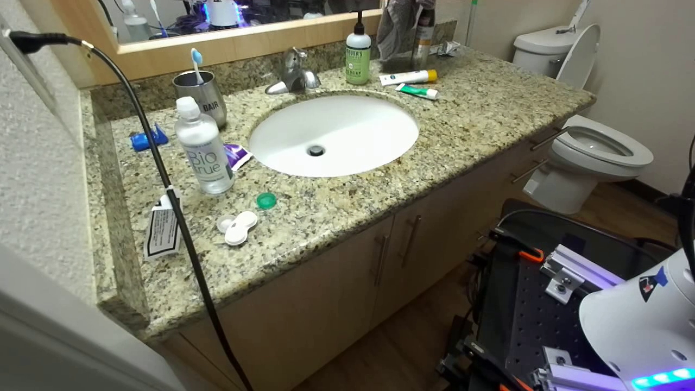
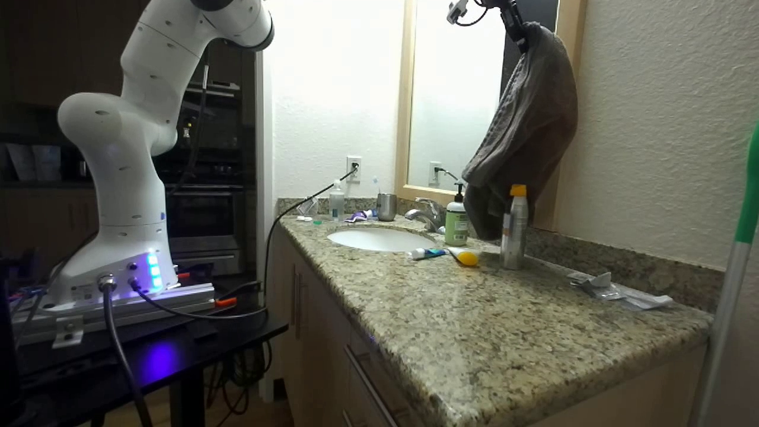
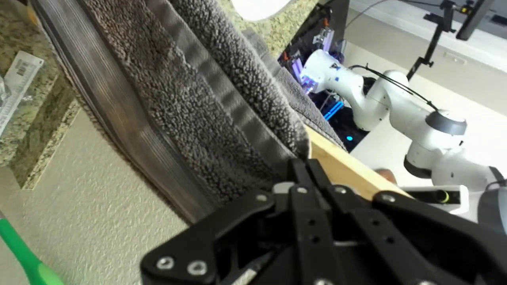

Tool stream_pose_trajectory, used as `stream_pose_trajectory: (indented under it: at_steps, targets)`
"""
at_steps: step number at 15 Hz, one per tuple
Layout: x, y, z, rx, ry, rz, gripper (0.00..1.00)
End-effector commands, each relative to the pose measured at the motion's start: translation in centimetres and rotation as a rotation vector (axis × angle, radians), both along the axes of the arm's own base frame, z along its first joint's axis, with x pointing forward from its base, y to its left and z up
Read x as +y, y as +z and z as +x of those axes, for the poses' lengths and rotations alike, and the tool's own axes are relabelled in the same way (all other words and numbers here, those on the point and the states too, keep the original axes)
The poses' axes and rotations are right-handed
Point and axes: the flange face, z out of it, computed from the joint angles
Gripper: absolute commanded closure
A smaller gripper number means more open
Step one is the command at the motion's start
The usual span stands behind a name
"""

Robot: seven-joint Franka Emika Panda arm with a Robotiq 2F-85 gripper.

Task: Put the towel on the right side of the sink

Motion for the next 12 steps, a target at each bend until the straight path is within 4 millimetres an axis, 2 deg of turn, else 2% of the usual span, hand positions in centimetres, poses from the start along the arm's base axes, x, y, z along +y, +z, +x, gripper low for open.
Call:
stream_pose_trajectory:
  at_steps: [1,3,8,9,12]
  targets:
    - [-0.9,0.2,-2.4,-0.135,0.048,-0.055,0.99]
    - [-1.4,0.0,-3.6,-0.227,0.068,-0.094,0.99]
    - [-1.7,-2.0,-6.8,-0.403,0.027,-0.098,0.99]
    - [-1.8,-2.6,-7.5,-0.418,-0.013,-0.081,0.99]
    - [-0.2,-4.0,-10.0,-0.375,-0.223,-0.042,0.99]
